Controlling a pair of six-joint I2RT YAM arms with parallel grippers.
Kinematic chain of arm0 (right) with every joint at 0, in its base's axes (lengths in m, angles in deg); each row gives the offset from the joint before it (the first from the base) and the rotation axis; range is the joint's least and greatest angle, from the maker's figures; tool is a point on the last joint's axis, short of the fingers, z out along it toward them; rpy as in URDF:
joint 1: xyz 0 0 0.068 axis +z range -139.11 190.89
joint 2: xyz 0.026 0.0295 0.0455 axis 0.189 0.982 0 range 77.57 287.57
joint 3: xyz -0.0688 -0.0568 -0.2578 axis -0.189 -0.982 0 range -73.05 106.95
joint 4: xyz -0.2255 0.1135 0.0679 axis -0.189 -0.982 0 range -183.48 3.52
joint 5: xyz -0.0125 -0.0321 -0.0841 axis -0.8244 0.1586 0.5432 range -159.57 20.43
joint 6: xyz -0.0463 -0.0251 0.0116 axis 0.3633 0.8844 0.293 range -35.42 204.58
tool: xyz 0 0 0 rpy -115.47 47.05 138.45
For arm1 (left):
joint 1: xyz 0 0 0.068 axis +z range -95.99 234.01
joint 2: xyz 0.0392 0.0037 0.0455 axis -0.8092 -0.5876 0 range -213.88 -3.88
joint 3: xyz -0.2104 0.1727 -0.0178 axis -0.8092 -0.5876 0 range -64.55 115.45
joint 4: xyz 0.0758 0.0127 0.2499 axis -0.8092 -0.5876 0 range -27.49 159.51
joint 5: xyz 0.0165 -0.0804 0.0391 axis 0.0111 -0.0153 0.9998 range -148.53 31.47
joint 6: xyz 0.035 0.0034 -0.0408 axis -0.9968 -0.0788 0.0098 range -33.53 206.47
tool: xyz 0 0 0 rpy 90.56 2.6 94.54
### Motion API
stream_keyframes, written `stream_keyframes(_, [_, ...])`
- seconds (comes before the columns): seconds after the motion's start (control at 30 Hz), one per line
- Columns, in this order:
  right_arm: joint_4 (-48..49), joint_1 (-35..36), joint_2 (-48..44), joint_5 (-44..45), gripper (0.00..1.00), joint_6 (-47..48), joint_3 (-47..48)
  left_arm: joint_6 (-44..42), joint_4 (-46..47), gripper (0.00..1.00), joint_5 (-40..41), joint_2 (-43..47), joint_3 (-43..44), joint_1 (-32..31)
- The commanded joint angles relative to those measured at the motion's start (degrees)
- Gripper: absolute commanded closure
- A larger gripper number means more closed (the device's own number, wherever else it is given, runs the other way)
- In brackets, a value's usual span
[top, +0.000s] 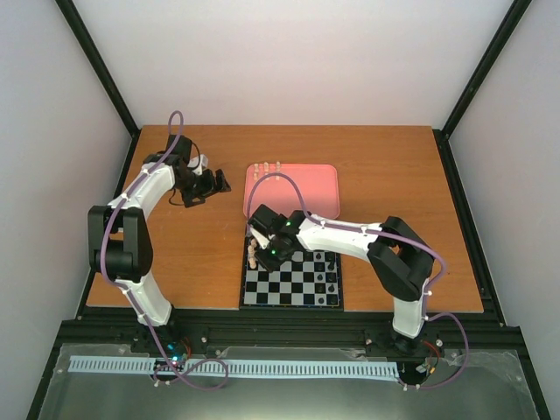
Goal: Set up the chess pieces on the board
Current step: Place the chess piece on the chessboard.
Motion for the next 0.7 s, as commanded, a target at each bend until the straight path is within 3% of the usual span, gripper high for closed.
stream_keyframes(0.0, [0.4, 0.8, 1.5, -0.9, 0.93, 1.0, 1.7, -0.2, 0.5, 0.0, -0.2, 1.2, 0.4, 0.4])
stream_keyframes(0.67, [-1.9, 1.1, 4.6, -0.6, 0.9, 2.4, 4.0, -0.2, 0.9, 0.0, -0.5, 0.9, 0.0, 0.4])
